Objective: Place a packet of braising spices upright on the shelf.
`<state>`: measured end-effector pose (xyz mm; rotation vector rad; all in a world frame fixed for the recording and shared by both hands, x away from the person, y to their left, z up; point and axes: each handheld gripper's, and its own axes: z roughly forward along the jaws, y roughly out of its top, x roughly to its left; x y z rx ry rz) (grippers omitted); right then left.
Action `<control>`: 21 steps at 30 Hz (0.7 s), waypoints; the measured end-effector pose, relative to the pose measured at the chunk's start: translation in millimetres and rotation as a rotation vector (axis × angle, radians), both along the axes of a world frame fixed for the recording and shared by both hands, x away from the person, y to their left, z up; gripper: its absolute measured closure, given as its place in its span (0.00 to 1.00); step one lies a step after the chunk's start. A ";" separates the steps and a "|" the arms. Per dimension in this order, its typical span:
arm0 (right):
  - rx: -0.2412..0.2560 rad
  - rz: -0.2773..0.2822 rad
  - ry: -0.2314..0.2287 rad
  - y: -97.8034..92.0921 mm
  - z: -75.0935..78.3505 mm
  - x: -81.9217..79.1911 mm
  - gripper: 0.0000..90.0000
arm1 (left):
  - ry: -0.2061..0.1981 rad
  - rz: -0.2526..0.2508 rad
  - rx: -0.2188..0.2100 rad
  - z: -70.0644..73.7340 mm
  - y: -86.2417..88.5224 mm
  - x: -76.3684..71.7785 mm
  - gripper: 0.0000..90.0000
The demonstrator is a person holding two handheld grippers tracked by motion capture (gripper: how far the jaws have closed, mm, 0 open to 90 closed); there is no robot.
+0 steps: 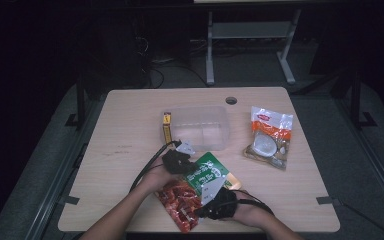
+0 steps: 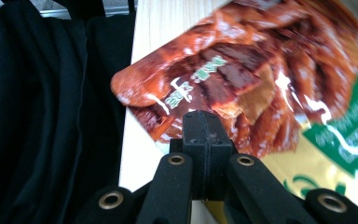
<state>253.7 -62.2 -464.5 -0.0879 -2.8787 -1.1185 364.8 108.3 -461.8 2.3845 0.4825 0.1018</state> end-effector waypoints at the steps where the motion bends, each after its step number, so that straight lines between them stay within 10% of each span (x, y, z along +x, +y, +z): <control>1: 0.000 0.003 -0.008 3.1 0.1 0.1 1.00 | -0.001 -0.006 0.000 -0.1 -1.6 0.6 1.00; 13: 0.051 -0.088 -0.042 -17.9 9.6 9.4 1.00 | -0.002 0.016 -0.069 21.2 14.3 -7.1 0.96; 21: 0.073 -0.259 -0.018 -53.5 16.6 19.3 0.65 | 0.025 0.067 -0.074 36.4 50.4 -25.9 0.63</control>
